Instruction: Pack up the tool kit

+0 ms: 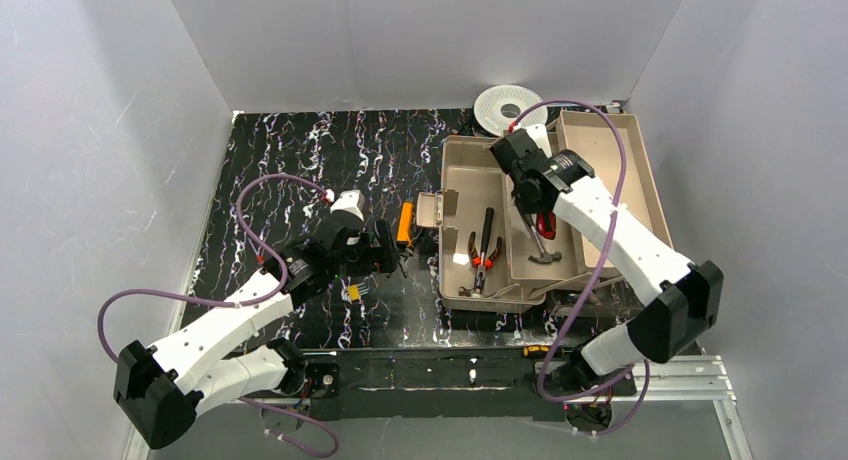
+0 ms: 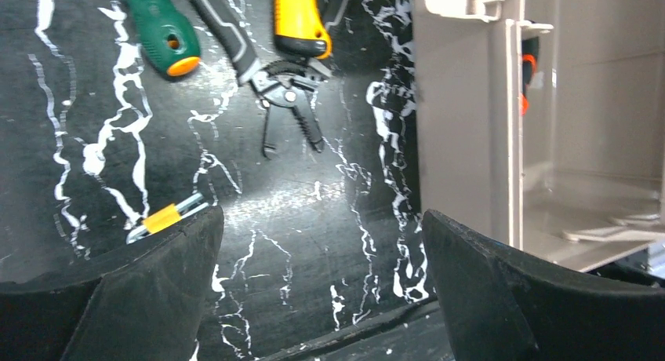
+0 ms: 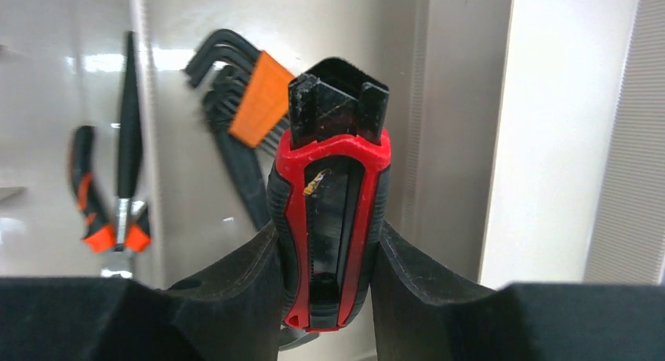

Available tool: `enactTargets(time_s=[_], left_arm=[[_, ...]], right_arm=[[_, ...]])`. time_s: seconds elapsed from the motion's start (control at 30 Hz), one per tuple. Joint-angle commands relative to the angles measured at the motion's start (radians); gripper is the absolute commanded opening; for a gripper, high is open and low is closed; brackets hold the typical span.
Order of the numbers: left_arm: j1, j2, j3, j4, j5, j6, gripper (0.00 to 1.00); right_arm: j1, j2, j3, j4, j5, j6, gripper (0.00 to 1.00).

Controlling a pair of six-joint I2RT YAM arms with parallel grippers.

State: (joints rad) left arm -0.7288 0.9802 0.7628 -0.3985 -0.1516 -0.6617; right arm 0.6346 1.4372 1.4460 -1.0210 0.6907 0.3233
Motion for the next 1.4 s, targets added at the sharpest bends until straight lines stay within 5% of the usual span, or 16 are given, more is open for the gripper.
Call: enactTargets(time_s=[0.0,0.2,0.3,0.6,0.77,0.93,1.1,1.27,1.37], left_arm=[[0.0,0.004,0.044,-0.097,-0.14,-0.003,0.98],[0.0,0.036,0.052,-0.174,-0.262,-0.031,0.98],[-0.001,0.063,0.046,-0.186,-0.295,-0.038,0.98],[0.012,0.219,0.08,-0.12,-0.421,-0.048,0.92],[0.124,0.469,0.173,-0.014,-0.31,-0.012,0.76],[0.162,0.752,0.336,-0.083,-0.282,-0.011,0.67],[0.189,0.729,0.294,-0.088,-0.318,-0.059,0.36],[0.219,0.71,0.251,-0.067,-0.273,-0.067,0.32],[0.226,0.68,0.222,-0.055,-0.257,-0.075,0.18]], right_arm=[[-0.046,0.071,0.074,-0.114,0.063,-0.016,0.08],[-0.062,0.089,0.082,-0.118,0.028,0.01,0.71],[-0.062,0.037,0.085,-0.082,-0.019,0.005,0.8],[-0.058,-0.241,-0.04,0.167,-0.37,-0.046,0.85],[-0.058,-0.492,-0.209,0.385,-0.592,-0.046,0.87],[-0.058,-0.544,-0.242,0.395,-0.651,-0.032,0.88],[-0.058,-0.563,-0.261,0.404,-0.651,-0.027,0.88],[-0.058,-0.564,-0.262,0.41,-0.663,-0.023,0.88],[-0.058,-0.567,-0.265,0.413,-0.666,-0.022,0.88]])
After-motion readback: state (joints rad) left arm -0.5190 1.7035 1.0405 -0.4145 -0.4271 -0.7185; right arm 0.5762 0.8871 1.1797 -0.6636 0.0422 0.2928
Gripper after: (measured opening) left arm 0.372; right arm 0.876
